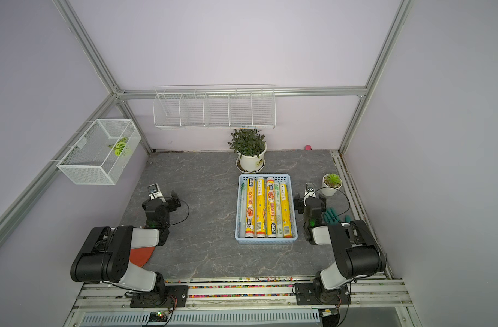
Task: Put the plastic wrap into the basket
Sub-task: Reset both arms
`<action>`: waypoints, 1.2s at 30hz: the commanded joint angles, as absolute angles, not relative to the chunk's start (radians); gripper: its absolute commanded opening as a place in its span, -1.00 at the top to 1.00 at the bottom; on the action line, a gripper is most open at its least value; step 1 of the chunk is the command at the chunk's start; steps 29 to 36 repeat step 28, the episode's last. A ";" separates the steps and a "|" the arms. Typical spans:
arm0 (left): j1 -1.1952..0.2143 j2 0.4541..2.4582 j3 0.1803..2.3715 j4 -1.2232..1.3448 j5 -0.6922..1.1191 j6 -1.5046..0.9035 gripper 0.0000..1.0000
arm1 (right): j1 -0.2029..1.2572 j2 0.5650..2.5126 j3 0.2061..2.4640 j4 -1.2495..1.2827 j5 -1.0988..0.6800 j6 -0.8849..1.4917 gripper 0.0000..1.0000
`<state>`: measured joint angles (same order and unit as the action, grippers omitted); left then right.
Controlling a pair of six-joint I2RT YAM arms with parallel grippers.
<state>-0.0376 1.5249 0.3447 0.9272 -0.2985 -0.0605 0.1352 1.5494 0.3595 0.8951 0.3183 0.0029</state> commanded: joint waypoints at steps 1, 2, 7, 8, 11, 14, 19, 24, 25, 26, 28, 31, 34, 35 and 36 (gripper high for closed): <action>-0.031 1.521 0.346 0.957 -0.265 -0.083 -1.00 | 0.121 1.554 0.376 0.913 0.360 0.027 -0.97; -0.030 1.510 0.358 0.915 -0.265 -0.093 -1.00 | 0.115 1.551 0.380 0.899 0.365 0.039 -0.97; -0.030 1.512 0.354 0.924 -0.265 -0.090 -1.00 | 0.112 1.551 0.383 0.894 0.368 0.047 -0.97; -0.029 1.508 0.357 0.916 -0.262 -0.092 -1.00 | 0.109 1.551 0.383 0.894 0.369 0.046 -0.97; -0.029 1.507 0.357 0.912 -0.262 -0.090 -1.00 | 0.108 1.551 0.382 0.894 0.369 0.046 -0.97; -0.031 1.509 0.356 0.914 -0.262 -0.091 -1.00 | 0.109 1.551 0.383 0.894 0.369 0.046 -0.97; -0.031 1.510 0.357 0.915 -0.263 -0.090 -1.00 | 0.109 1.552 0.382 0.893 0.369 0.046 -0.97; -0.031 1.511 0.360 0.910 -0.262 -0.090 -1.00 | 0.110 1.551 0.383 0.894 0.370 0.046 -0.97; -0.029 1.511 0.360 0.911 -0.262 -0.090 -1.00 | 0.109 1.551 0.382 0.895 0.369 0.046 -0.97; -0.030 1.511 0.360 0.910 -0.263 -0.090 -1.00 | 0.109 1.551 0.381 0.894 0.369 0.047 -0.97; -0.031 1.510 0.360 0.910 -0.262 -0.091 -1.00 | 0.109 1.551 0.382 0.896 0.368 0.047 -0.97; -0.031 1.510 0.360 0.910 -0.262 -0.091 -1.00 | 0.109 1.551 0.382 0.896 0.368 0.047 -0.97; -0.031 1.510 0.360 0.910 -0.262 -0.091 -1.00 | 0.109 1.551 0.382 0.896 0.368 0.047 -0.97; -0.031 1.510 0.360 0.910 -0.262 -0.091 -1.00 | 0.109 1.551 0.382 0.896 0.368 0.047 -0.97; -0.031 1.510 0.360 0.910 -0.262 -0.091 -1.00 | 0.109 1.551 0.382 0.896 0.368 0.047 -0.97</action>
